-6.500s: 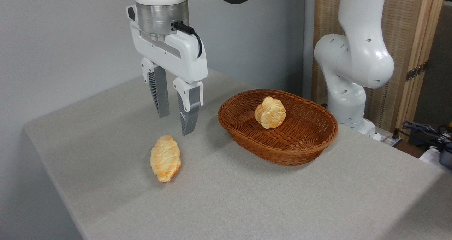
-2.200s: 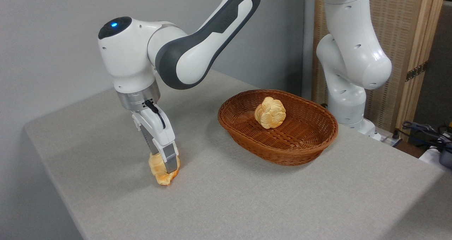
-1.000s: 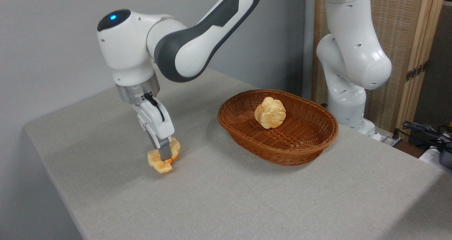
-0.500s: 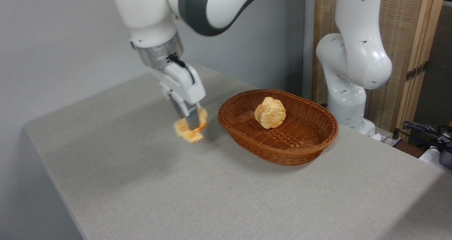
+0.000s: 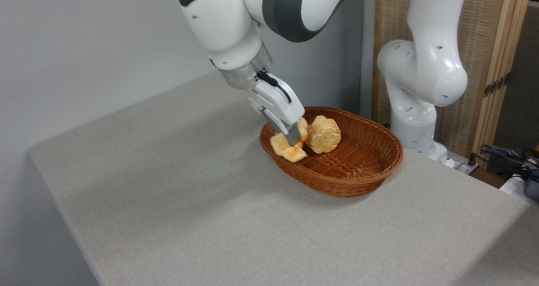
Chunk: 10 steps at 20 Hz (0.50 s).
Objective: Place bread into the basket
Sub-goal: 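Lower the croissant into the basket beside the round roll and release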
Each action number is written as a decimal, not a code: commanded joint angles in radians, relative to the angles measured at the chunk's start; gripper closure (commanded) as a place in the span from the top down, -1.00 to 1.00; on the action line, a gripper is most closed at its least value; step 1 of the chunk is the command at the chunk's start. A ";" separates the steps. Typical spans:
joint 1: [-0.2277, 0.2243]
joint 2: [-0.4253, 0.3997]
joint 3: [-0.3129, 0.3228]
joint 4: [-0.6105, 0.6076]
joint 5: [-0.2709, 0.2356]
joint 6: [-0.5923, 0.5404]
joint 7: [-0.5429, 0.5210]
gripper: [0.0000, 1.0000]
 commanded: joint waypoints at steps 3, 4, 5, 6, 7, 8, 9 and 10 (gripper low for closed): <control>-0.010 -0.043 0.006 -0.051 0.040 -0.028 0.087 1.00; -0.011 -0.042 0.006 -0.051 0.040 -0.028 0.087 1.00; -0.013 -0.042 0.006 -0.051 0.040 -0.028 0.087 1.00; -0.016 -0.040 0.006 -0.051 0.040 -0.028 0.087 1.00; -0.018 -0.040 0.004 -0.051 0.040 -0.027 0.087 1.00; -0.019 -0.039 0.004 -0.050 0.040 -0.027 0.087 1.00; -0.019 -0.040 0.003 -0.050 0.039 -0.022 0.087 1.00; -0.019 -0.040 0.000 -0.045 0.039 -0.013 0.085 1.00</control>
